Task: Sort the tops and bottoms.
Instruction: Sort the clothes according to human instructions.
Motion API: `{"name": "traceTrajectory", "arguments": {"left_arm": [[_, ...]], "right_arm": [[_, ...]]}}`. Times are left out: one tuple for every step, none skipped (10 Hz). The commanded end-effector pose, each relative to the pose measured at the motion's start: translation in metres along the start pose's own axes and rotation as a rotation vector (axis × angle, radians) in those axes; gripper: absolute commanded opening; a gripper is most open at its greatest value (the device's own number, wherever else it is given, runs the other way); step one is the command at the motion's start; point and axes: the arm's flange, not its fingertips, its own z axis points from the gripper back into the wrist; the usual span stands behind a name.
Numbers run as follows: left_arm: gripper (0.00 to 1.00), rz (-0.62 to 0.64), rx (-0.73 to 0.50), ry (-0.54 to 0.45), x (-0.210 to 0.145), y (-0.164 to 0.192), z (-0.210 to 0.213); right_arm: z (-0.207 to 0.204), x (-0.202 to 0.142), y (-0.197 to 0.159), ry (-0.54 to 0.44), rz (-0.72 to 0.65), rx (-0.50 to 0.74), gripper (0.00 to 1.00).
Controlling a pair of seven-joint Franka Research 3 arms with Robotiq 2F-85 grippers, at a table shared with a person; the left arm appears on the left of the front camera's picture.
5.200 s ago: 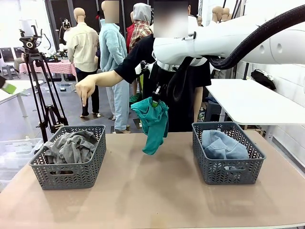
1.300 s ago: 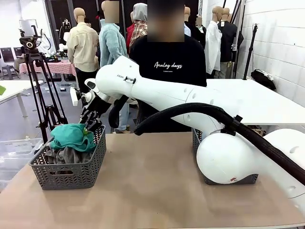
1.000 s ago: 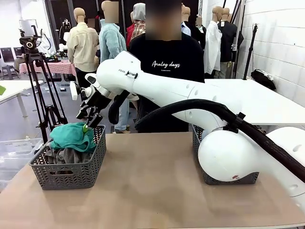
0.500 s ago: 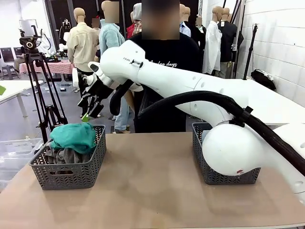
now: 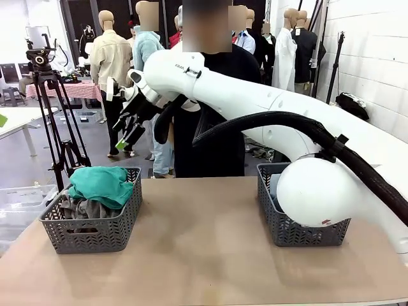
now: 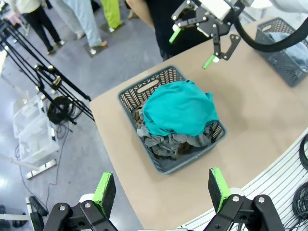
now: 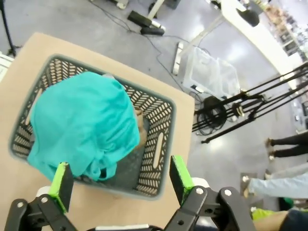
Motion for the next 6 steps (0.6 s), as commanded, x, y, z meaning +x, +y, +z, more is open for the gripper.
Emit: {"name": "traceTrajectory", "arguments": {"left_arm": [[1.00,0.003,0.001,-0.004,-0.0001,0.0014,0.0013],[1.00,0.003,0.001,-0.004,-0.0001,0.0014,0.0013],[1.00,0.003,0.001,-0.004,-0.0001,0.0014,0.0013],[1.00,0.003,0.001,-0.004,-0.0001,0.0014,0.0013],[1.00,0.003,0.001,-0.004,-0.0001,0.0014,0.0013],[1.00,0.003,0.001,-0.004,-0.0001,0.0014,0.0013]], "right_arm": [[-0.0056,0.0018,0.0018,-0.004,0.021,0.003,1.00],[-0.0056,0.0018,0.0018,-0.004,0.021,0.003,1.00],[-0.0056,0.0018,0.0018,-0.004,0.021,0.003,1.00],[-0.0056,0.0018,0.0018,-0.004,0.021,0.003,1.00],[-0.0056,0.0018,0.0018,-0.004,0.021,0.003,1.00],[-0.0056,0.0018,0.0018,-0.004,0.021,0.003,1.00]]}}
